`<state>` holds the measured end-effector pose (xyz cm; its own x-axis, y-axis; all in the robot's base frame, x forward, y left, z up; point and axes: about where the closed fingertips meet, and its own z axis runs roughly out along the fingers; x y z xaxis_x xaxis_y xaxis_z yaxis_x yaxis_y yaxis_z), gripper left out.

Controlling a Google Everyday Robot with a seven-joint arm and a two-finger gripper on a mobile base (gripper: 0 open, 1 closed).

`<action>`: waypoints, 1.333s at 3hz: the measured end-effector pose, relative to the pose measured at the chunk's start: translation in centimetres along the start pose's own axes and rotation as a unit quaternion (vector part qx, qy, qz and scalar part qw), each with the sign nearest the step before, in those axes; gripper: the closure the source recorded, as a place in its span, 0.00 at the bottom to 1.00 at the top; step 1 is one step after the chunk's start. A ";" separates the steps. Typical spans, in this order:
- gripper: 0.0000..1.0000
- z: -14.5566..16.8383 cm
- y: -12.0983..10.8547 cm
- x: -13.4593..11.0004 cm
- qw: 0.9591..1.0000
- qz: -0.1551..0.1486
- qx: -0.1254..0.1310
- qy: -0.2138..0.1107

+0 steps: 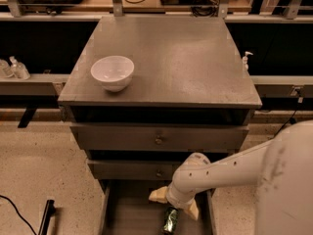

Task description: Pick green can from bottom drawer and place on counter

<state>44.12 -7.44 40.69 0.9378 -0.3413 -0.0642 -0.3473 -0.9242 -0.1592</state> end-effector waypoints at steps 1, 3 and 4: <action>0.00 5.6 0.2 0.0 1.000 -0.013 -0.003 0.018; 0.00 7.9 0.2 1.3 0.999 -0.016 -0.021 0.025; 0.00 13.4 1.9 3.3 0.998 0.014 -0.045 0.036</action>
Offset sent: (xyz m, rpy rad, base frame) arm -0.0050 0.0087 -0.0458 -0.0052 -0.0118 0.0251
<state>46.45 -8.03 26.98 0.9266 -0.3761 0.0042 -0.3749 -0.9245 -0.0692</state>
